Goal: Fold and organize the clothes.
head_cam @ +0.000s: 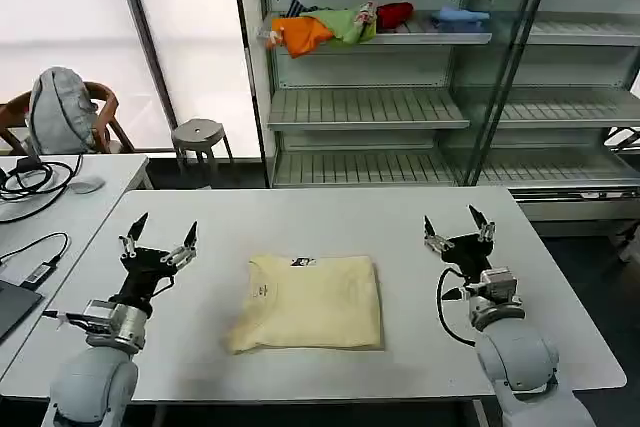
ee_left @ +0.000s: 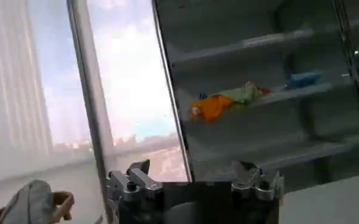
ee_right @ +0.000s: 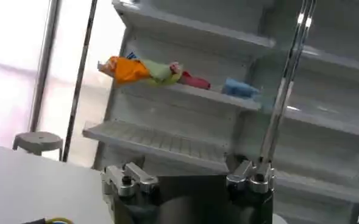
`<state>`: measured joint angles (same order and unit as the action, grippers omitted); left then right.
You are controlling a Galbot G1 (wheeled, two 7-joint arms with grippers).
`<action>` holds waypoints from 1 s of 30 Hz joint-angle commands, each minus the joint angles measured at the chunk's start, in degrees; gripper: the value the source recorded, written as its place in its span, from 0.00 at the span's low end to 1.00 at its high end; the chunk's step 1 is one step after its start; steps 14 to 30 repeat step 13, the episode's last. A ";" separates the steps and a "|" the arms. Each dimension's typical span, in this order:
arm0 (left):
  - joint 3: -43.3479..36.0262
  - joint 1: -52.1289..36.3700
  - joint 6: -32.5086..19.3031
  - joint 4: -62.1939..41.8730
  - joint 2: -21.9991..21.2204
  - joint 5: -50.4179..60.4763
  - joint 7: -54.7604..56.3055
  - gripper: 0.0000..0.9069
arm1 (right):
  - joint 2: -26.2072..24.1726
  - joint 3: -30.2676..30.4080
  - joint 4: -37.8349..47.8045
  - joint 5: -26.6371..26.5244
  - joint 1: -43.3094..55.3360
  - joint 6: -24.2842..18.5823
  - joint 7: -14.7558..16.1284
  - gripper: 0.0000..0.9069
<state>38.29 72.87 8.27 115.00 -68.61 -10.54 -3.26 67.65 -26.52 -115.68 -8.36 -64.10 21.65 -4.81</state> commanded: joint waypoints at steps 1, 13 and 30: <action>4.37 1.66 -2.64 -0.74 1.73 5.74 -2.06 1.00 | 0.47 -1.08 5.60 2.42 1.86 -6.84 3.27 1.00; 3.66 1.56 -6.31 -1.31 1.61 8.24 -2.44 1.00 | 1.56 -0.11 5.61 4.66 1.71 -8.59 5.29 1.00; 3.66 1.56 -6.31 -1.31 1.61 8.24 -2.44 1.00 | 1.56 -0.11 5.61 4.66 1.71 -8.59 5.29 1.00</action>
